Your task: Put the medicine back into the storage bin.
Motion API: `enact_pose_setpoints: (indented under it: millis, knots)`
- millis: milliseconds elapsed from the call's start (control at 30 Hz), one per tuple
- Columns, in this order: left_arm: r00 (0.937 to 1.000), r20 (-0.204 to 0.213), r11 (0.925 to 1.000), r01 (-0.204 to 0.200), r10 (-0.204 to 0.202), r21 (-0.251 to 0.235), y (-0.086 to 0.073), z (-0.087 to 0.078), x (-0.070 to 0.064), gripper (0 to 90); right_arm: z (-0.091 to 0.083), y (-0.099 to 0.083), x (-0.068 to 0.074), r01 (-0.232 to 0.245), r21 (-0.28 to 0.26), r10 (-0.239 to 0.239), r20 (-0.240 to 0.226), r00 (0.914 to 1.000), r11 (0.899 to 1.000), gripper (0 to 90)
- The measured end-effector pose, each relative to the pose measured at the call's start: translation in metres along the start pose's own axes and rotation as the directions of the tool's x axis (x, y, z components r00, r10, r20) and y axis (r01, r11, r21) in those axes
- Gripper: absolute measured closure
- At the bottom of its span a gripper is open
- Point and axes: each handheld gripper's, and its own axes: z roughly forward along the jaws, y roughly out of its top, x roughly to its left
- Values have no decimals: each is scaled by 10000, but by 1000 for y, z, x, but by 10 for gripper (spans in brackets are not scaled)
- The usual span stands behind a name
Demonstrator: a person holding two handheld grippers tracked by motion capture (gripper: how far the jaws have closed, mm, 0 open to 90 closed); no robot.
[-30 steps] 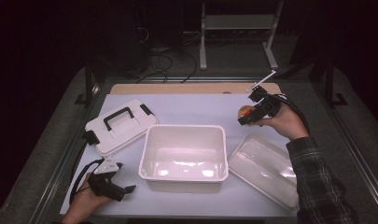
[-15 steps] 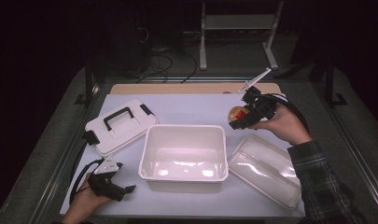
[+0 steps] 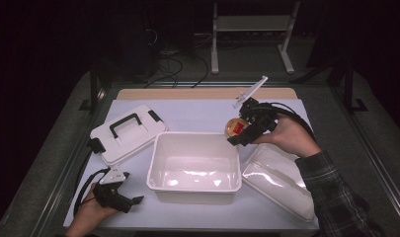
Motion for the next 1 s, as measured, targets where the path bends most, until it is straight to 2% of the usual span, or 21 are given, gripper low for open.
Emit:
enact_pose_setpoints:
  millis: [233,300,367,467,633,667,833,867,900,933,1000]
  knots:
    - [10000,0,10000,4,-4,1,0,0,0,0,8,7,14,660,90,-657,-297,9974,9978,199]
    - [10000,6,10000,0,0,1,0,0,0,0,15,10,19,944,120,-937,-489,9944,9955,199]
    - [10000,2,10000,-15,15,13,0,0,0,0,18,11,21,1003,150,-994,-550,9935,9948,198]
    - [10000,4,10000,2,-2,0,0,0,0,0,30,13,27,1379,154,-1362,-833,9872,9903,198]
    - [10000,1,10000,7,-7,-2,0,0,0,0,44,12,30,1594,554,-1540,-911,9839,9856,198]
    - [10000,3,10000,8,-8,-5,0,0,0,0,51,11,31,1698,796,-1625,-900,9826,9823,198]
    - [10000,3,10000,4,-4,-2,0,0,0,0,63,7,31,1741,1023,-1633,-1063,9808,9794,198]
    - [10000,5,10000,1,-1,-2,0,0,0,0,68,5,32,1919,1279,-1797,-1011,9785,9731,198]
    - [10000,5,10000,1,-1,-2,0,0,0,0,68,5,32,1919,1279,-1797,-1011,9785,9731,198]
    - [10000,3,10000,3,-3,-3,0,0,0,0,73,4,33,2064,1465,-1934,-981,9762,9674,198]
    - [10000,1,10000,4,-4,-4,0,0,0,0,75,4,34,2064,1531,-1925,-1006,9761,9664,198]
